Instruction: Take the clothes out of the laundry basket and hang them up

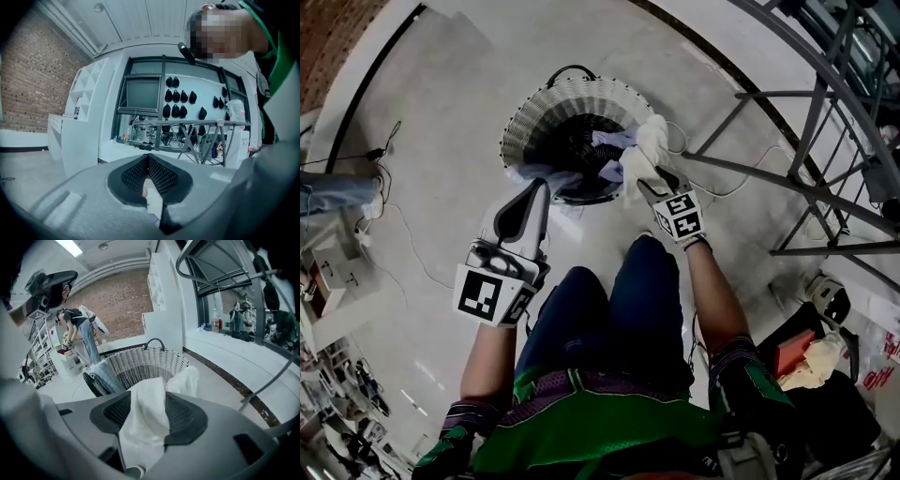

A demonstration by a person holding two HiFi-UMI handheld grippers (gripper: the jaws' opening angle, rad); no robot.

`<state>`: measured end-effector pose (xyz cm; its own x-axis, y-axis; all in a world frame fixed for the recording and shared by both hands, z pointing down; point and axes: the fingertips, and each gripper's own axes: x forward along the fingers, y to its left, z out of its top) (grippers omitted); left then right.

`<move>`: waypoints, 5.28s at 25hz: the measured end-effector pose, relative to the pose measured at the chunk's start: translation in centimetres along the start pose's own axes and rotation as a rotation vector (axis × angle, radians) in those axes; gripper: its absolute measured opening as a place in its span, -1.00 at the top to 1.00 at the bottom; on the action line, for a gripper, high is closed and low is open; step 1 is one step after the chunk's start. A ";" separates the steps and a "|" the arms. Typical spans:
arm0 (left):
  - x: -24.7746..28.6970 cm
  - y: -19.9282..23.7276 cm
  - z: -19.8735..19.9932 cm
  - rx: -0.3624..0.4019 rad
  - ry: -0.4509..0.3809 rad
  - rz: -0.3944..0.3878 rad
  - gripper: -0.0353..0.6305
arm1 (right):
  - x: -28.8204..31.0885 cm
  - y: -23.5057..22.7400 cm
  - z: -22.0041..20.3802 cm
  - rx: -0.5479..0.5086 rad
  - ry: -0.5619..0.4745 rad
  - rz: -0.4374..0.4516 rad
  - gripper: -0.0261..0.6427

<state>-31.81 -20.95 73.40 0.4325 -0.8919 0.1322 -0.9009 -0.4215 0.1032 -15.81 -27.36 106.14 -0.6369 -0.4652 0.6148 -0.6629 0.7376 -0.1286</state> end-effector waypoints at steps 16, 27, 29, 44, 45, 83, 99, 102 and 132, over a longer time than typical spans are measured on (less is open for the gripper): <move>-1.2 1.4 1.2 -0.049 0.007 0.052 0.84 | -0.4 -0.3 0.6 -0.074 0.069 -0.049 0.83; -5.4 -0.7 12.3 -0.064 -0.050 0.041 0.84 | -10.4 2.0 10.8 -0.114 0.040 -0.071 0.84; -6.4 -1.3 14.9 -0.078 -0.074 0.034 0.84 | -12.8 2.6 13.2 -0.127 0.020 -0.088 0.84; -15.5 -3.7 28.2 -0.063 -0.143 -0.026 0.84 | -29.0 9.3 26.2 -0.144 -0.070 -0.193 0.85; -16.1 -3.9 28.8 -0.063 -0.156 -0.033 0.84 | -29.9 9.8 26.7 -0.144 -0.080 -0.203 0.85; -12.4 -35.0 38.9 0.030 -0.273 -0.481 0.84 | -75.8 14.3 32.6 -0.045 -0.596 -0.523 0.85; -6.4 -47.9 39.6 0.079 -0.237 -0.601 0.84 | -88.7 6.3 29.0 0.041 -0.742 -0.644 0.86; -3.6 -47.8 40.0 0.081 -0.248 -0.627 0.84 | -89.3 4.2 29.3 0.062 -0.755 -0.687 0.86; 18.0 -51.7 41.4 0.029 -0.233 -0.737 0.84 | -93.2 -19.2 28.3 0.191 -0.687 -0.897 0.85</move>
<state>21.07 -22.01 29.59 0.9050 -0.3891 -0.1719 -0.3851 -0.9211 0.0574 45.15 -12.05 29.31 0.0544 -0.9985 -0.0021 -0.9985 -0.0544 -0.0108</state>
